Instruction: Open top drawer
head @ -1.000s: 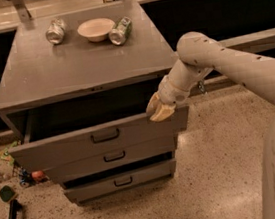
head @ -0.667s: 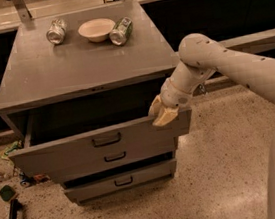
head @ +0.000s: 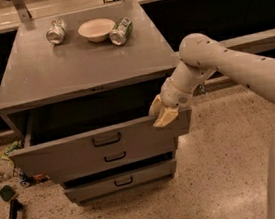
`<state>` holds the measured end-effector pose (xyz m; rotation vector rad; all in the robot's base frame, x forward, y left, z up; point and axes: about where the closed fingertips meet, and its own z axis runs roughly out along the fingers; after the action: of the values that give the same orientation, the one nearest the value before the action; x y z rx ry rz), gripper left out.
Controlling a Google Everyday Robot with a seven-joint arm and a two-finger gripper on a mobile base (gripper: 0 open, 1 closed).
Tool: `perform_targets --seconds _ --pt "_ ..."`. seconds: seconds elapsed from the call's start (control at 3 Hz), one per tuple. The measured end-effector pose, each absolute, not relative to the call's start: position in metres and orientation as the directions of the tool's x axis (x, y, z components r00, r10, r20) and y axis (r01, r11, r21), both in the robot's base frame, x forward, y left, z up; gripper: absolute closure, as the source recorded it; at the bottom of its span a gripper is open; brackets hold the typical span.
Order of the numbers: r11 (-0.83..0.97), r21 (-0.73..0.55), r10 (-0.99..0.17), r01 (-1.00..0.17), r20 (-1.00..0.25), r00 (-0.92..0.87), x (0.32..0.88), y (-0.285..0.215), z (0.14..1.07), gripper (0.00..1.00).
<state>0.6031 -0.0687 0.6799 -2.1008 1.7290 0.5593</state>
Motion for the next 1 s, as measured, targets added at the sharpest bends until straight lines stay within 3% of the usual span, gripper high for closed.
perform_targets --seconds 0.33,1.0 --pt "-0.185 -0.026 -0.839 -0.982 -0.516 0.172 0.603 -0.069 0.681 0.7" --pt "-0.183 -0.048 -0.847 -0.982 -0.499 0.183 0.576 -0.087 0.712 0.23"
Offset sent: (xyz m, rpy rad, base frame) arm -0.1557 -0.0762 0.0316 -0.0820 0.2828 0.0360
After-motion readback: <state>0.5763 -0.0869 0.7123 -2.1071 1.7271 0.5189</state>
